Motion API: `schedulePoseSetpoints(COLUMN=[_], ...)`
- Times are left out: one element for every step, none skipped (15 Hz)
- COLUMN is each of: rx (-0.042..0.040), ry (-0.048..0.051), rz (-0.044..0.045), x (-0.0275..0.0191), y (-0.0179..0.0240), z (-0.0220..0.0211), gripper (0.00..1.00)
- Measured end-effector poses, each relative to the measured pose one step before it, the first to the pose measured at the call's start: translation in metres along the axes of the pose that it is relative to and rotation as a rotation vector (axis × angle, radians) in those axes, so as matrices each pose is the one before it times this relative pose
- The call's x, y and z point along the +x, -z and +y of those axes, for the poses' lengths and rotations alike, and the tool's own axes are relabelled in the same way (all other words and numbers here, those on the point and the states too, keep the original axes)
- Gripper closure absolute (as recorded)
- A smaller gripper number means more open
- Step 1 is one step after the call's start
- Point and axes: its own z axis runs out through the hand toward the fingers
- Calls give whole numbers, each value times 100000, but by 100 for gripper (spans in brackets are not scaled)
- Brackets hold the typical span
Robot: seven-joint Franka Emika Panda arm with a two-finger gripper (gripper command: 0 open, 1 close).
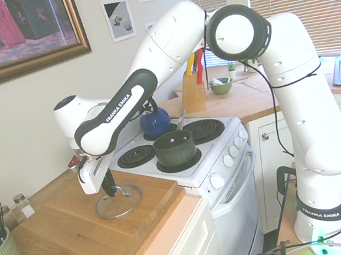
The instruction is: Cover the lid of the pot
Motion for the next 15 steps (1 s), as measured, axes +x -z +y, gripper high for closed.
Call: schedulePoseSetpoints(rx=[1084, 1809, 2186, 2032, 2123, 1990, 2160, 1974, 1552, 1211, 591, 172, 102, -134, -238], ry=[-1829, -2243, -3064, -3913, -4413, -4260, -4950, -5146, -5398, -5893, -6267, -5642, -5023, -4886, -4959], rz=[-271, -433, -169, -422, -287, 7, -8, 421, 999, 1139, 956, 790, 818, 461, -286], x=[-7, -48, -90, -226, -325, -391, -433, -322, -193, 82, 453, 894, 1355, 1739, 1742], y=[384, 734, 1092, 1356, 1671, 1855, 1969, 1785, 1591, 1482, 1202, 805, 519, 181, -61], z=[26, 23, 22, 27, 71, 115, 194, 328, 481, 660, 915, 962, 1071, 1138, 1124], gripper=[100, 100, 100, 100, 100, 100, 100, 100, 100, 100, 100, 100, 100, 100, 100])
